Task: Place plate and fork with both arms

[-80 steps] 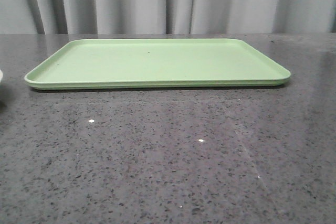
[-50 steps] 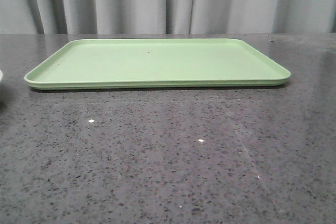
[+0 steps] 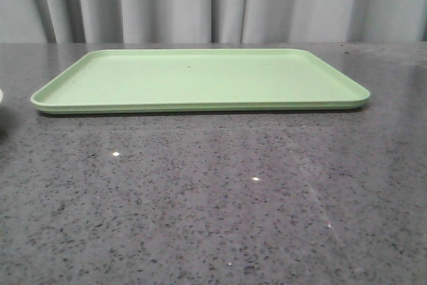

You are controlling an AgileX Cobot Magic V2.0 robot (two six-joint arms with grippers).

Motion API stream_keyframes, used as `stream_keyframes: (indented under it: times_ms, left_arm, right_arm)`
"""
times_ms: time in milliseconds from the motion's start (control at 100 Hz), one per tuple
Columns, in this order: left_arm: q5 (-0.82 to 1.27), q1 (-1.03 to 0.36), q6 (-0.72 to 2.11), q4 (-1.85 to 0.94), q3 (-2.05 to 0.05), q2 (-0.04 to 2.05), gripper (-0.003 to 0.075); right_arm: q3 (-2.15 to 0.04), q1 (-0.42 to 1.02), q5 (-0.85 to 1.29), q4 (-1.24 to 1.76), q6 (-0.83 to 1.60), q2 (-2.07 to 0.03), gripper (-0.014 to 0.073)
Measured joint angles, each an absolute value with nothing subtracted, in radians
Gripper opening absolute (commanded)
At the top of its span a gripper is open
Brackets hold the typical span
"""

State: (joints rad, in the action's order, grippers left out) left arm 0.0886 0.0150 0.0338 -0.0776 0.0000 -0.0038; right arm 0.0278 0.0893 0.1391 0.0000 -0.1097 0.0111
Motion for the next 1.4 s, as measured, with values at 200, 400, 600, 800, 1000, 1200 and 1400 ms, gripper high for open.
stream_keyframes:
  times_ms: [200, 400, 600, 800, 1000, 1200, 1400]
  left_arm:
    - [0.086, 0.015, 0.034, -0.079, -0.016, -0.004, -0.0021]
    - [0.147, 0.015, 0.034, -0.094, -0.160, 0.028, -0.0021]
    - [0.241, 0.015, 0.034, -0.098, -0.336, 0.168, -0.0021]
    - [0.345, 0.015, 0.034, -0.098, -0.493, 0.346, -0.0021]
    - [0.439, 0.015, 0.034, -0.098, -0.605, 0.508, -0.0020]
    - [0.482, 0.015, 0.034, -0.098, -0.664, 0.608, 0.0115]
    - [0.484, 0.015, 0.034, -0.101, -0.672, 0.617, 0.0455]
  right_arm:
    - [0.028, 0.089, 0.096, 0.000, -0.110, 0.011, -0.0067]
    - [-0.079, 0.089, 0.191, 0.000, -0.110, -0.011, -0.0059]
    - [-0.284, 0.089, 0.352, 0.000, -0.110, -0.149, -0.0059]
    - [-0.490, 0.089, 0.505, 0.000, -0.110, -0.316, -0.0059]
    - [-0.623, 0.089, 0.593, 0.000, -0.110, -0.484, -0.0046]
    - [-0.681, 0.089, 0.614, 0.000, -0.110, -0.598, 0.0148]
    - [-0.682, 0.089, 0.621, 0.000, -0.110, -0.622, 0.0472]
